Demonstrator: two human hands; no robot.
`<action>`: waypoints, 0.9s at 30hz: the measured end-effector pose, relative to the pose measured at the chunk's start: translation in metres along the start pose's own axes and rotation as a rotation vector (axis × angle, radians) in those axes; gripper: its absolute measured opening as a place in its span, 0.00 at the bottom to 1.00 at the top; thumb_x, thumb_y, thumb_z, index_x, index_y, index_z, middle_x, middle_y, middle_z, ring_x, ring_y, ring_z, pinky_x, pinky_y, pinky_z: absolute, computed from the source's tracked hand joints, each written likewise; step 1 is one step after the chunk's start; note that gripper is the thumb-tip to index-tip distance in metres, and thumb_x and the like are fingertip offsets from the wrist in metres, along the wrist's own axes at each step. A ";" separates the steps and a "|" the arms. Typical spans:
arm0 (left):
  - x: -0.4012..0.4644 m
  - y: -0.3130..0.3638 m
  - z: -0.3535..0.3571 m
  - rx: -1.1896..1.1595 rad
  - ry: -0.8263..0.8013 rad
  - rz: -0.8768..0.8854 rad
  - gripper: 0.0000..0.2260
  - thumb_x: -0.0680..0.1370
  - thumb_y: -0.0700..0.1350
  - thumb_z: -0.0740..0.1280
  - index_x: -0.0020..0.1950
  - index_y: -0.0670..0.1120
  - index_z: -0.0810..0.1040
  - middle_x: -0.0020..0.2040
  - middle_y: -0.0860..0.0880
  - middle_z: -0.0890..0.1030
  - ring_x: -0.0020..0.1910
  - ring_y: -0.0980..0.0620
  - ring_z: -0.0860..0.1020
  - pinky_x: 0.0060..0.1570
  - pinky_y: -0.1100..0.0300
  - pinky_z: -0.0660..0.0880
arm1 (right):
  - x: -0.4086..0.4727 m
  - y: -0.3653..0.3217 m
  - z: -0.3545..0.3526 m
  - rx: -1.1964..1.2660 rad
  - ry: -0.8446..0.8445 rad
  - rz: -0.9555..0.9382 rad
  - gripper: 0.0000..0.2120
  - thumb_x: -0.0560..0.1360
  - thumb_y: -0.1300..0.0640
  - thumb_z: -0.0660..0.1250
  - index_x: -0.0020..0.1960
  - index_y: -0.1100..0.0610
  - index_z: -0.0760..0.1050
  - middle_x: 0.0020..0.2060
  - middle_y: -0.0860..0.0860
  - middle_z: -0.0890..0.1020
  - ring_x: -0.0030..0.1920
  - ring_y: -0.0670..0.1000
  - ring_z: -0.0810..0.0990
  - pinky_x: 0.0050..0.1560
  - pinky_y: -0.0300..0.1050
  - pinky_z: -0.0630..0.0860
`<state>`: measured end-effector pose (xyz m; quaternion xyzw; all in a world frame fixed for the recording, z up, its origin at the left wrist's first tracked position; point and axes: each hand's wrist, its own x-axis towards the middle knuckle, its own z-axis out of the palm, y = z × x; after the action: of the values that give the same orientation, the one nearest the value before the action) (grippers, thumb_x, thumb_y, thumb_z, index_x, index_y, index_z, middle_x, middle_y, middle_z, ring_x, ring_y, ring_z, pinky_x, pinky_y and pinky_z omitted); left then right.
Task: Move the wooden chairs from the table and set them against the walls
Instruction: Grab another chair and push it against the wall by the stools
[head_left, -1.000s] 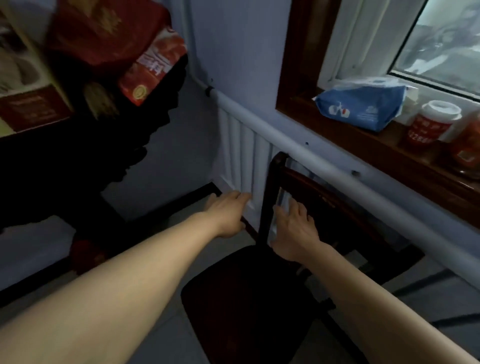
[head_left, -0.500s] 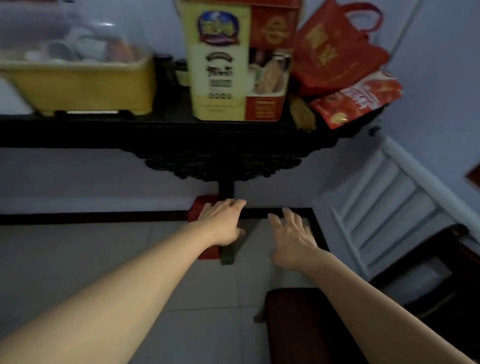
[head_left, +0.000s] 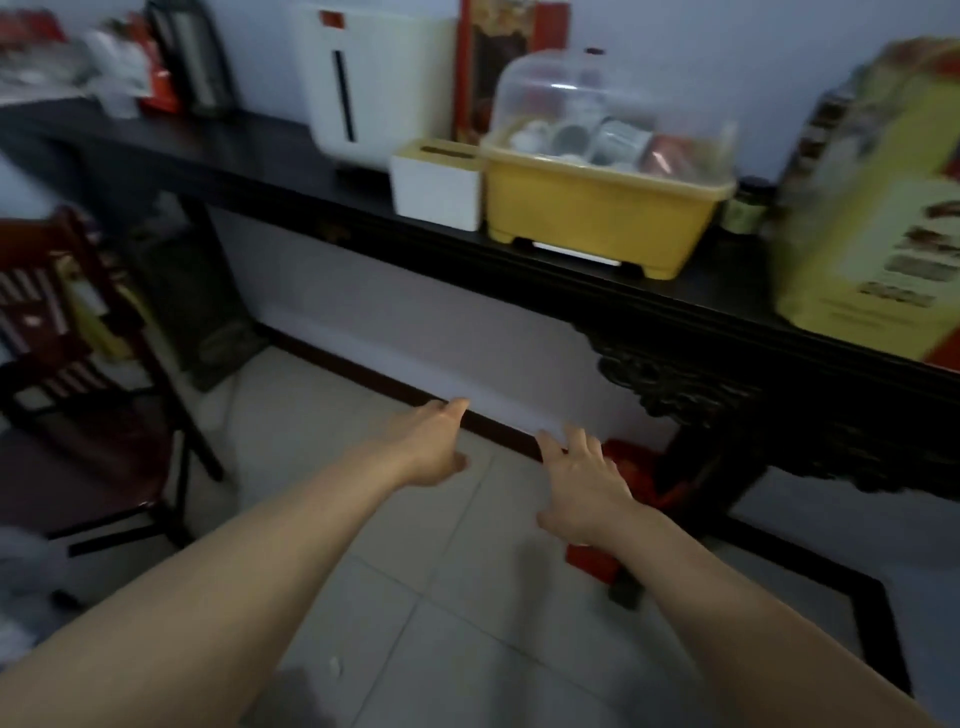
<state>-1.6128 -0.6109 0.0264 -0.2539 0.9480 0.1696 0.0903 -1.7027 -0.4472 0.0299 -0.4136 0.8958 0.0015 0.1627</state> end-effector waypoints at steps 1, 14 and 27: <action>-0.002 -0.022 -0.006 0.002 0.004 -0.030 0.33 0.75 0.53 0.66 0.75 0.49 0.52 0.71 0.44 0.66 0.67 0.42 0.69 0.64 0.46 0.66 | 0.011 -0.016 -0.002 -0.004 -0.002 -0.028 0.38 0.69 0.56 0.70 0.72 0.54 0.53 0.70 0.59 0.55 0.69 0.60 0.57 0.67 0.53 0.64; -0.014 -0.196 -0.054 -0.037 0.049 -0.373 0.34 0.77 0.54 0.63 0.76 0.49 0.47 0.75 0.43 0.61 0.70 0.42 0.65 0.68 0.46 0.61 | 0.139 -0.182 -0.016 -0.078 -0.064 -0.409 0.42 0.70 0.50 0.70 0.75 0.55 0.49 0.73 0.59 0.51 0.72 0.60 0.54 0.70 0.54 0.60; 0.026 -0.322 -0.114 -0.089 0.153 -0.792 0.33 0.75 0.55 0.65 0.75 0.51 0.52 0.71 0.45 0.65 0.67 0.43 0.68 0.64 0.44 0.63 | 0.314 -0.308 -0.047 -0.119 -0.159 -0.812 0.44 0.72 0.47 0.68 0.76 0.54 0.43 0.75 0.58 0.48 0.73 0.60 0.52 0.71 0.53 0.56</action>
<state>-1.4801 -0.9262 0.0369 -0.6151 0.7724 0.1434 0.0669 -1.6777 -0.8894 0.0226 -0.7404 0.6431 0.0209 0.1945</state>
